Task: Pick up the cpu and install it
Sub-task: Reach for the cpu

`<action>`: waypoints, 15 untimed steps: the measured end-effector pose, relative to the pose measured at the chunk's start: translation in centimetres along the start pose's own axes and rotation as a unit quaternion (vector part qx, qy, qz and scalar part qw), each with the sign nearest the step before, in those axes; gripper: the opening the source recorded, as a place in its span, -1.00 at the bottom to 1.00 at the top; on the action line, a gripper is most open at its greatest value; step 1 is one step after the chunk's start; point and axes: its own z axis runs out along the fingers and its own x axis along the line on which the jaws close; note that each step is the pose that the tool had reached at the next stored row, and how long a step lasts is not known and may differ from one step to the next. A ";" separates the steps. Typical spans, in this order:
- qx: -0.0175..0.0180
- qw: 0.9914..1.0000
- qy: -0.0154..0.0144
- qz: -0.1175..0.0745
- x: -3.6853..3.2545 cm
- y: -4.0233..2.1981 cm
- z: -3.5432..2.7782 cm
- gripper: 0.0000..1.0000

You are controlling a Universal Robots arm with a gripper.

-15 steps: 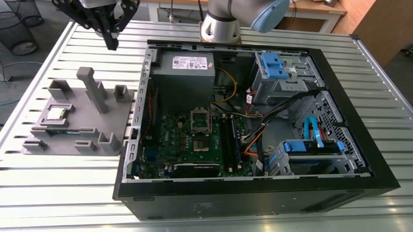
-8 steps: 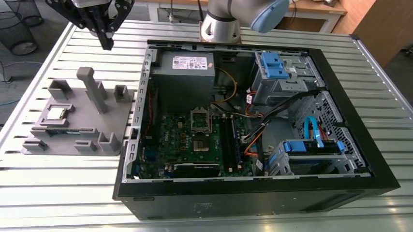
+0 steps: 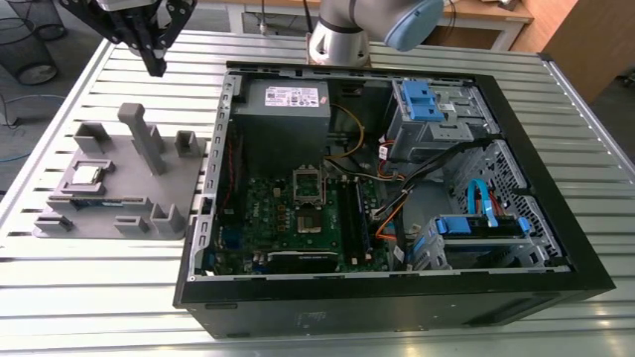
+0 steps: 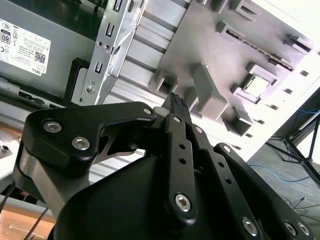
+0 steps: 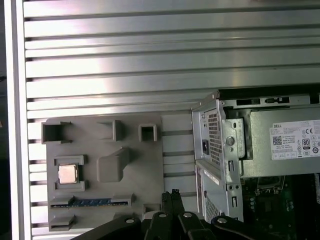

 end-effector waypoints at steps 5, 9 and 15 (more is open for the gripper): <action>0.000 1.000 0.000 0.000 0.63 -0.05 -0.02 -0.79; 0.000 1.000 0.000 0.000 1.13 -0.09 -0.03 -0.79; 0.000 1.000 0.000 0.000 1.88 -0.14 -0.05 -0.79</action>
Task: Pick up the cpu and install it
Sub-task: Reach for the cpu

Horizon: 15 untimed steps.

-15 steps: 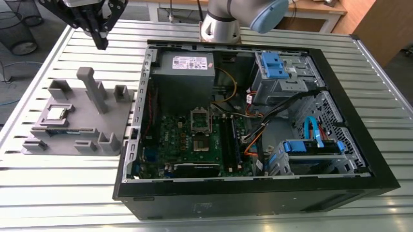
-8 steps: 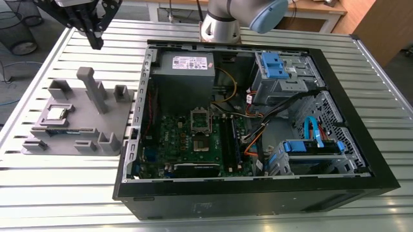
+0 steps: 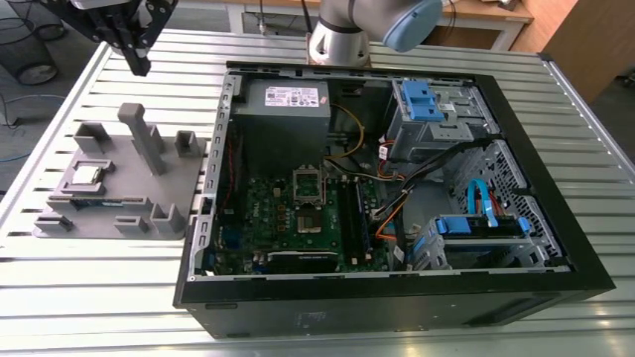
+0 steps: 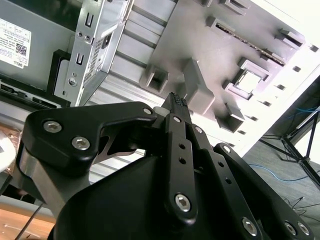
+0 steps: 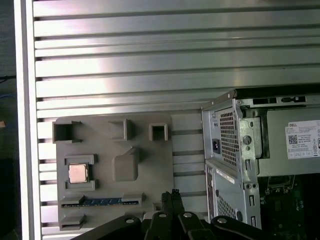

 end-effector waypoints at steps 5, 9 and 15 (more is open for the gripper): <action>0.000 1.000 0.000 0.000 0.60 -0.04 -0.02 -0.79; 0.000 1.000 0.000 0.000 1.06 -0.08 -0.03 -0.79; 0.000 1.000 0.000 0.000 1.78 -0.13 -0.05 -0.79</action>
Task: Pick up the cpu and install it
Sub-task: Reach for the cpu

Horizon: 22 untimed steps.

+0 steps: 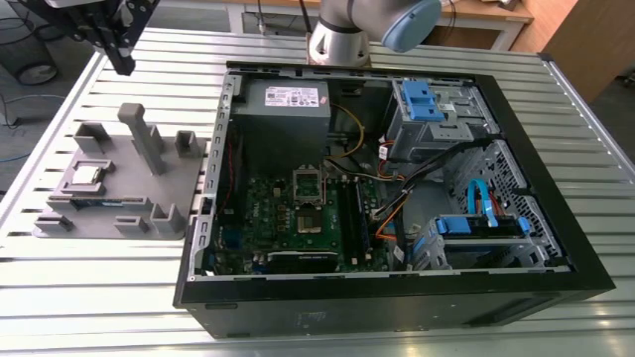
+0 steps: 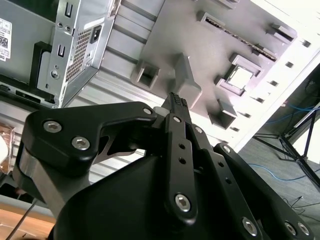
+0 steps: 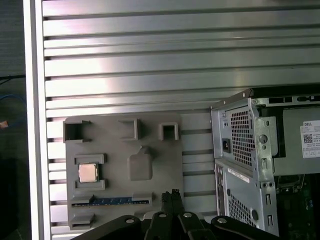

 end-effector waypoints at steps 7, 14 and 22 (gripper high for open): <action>0.000 1.000 0.000 0.000 0.82 -0.06 -0.02 -0.79; 0.000 1.000 0.000 0.000 1.65 -0.12 -0.03 -0.79; 0.000 1.000 0.000 0.000 2.58 -0.20 -0.06 -0.79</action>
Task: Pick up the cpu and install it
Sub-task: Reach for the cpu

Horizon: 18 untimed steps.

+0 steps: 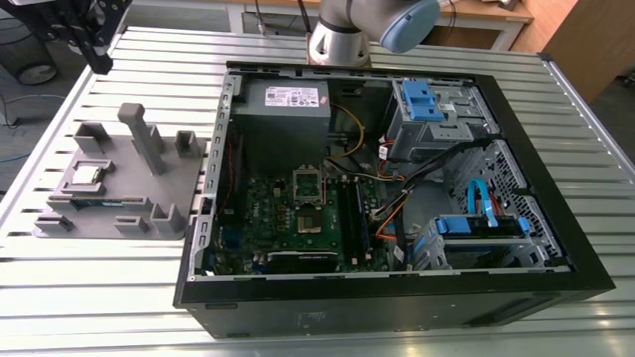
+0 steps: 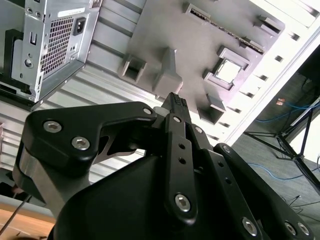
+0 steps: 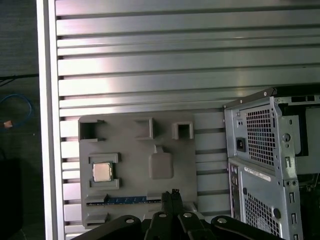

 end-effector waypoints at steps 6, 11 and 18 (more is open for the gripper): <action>0.000 1.000 0.000 0.000 0.68 -0.05 -0.01 -0.79; 0.000 1.000 0.000 0.000 1.25 -0.09 -0.03 -0.79; 0.000 1.000 0.000 0.000 2.04 -0.16 -0.05 -0.79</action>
